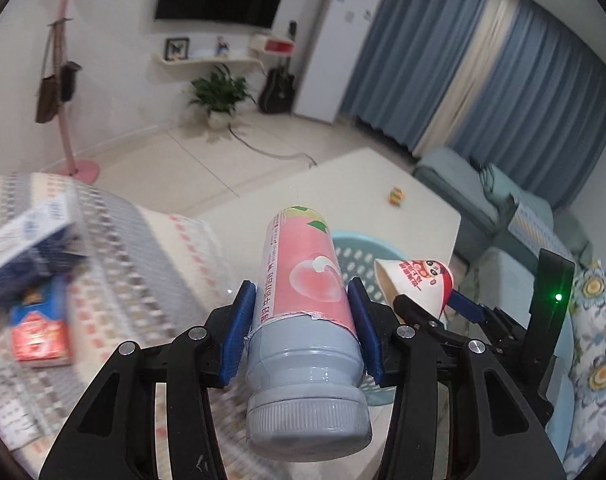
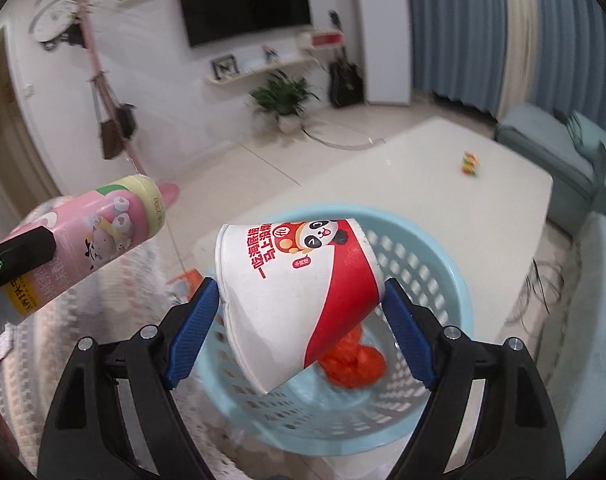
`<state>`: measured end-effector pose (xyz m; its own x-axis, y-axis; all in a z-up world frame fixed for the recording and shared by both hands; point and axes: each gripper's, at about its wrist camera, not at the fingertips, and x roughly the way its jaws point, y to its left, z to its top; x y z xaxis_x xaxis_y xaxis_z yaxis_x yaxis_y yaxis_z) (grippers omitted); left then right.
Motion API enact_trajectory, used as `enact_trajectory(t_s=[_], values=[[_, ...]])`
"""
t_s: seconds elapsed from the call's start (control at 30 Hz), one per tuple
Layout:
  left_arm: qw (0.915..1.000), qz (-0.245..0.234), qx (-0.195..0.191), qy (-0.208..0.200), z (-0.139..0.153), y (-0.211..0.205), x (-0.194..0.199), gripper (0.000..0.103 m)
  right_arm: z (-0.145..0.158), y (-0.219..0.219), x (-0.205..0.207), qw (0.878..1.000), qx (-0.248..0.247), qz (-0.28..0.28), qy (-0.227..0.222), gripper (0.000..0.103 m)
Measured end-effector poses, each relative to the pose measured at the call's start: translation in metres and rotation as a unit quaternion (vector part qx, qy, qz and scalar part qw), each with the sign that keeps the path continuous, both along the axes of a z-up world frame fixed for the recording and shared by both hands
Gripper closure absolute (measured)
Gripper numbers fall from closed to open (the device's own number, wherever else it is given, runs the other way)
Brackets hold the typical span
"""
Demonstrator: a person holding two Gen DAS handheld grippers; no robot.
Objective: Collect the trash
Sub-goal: 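Move both tools over the blue basket and release the cup and bottle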
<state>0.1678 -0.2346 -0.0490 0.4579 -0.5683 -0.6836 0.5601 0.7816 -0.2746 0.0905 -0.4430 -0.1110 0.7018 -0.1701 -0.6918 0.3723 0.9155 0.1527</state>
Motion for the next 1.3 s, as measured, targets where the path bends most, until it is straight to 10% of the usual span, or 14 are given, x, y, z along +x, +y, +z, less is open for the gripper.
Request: enact_trajectory(t_s=[0.33, 0.77, 1.3], values=[[0.9968, -0.034, 0.026, 0.068, -0.055, -0.049, 0.022, 0.057, -0.048, -0.034, 0.023, 0.997, 0.024, -0.034, 0.07, 0.023], [0.9987, -0.024, 0.005, 0.046, -0.042, -0.034, 0.013, 0.041, -0.054, -0.047, 0.013, 0.995, 0.043, -0.051, 0.075, 0.022], [0.9984, 0.03, -0.047, -0.009, 0.012, 0.058, -0.026, 0.041, 0.029, 0.025, -0.007, 1.0, -0.01, 0.013, 0.001, 0.022]])
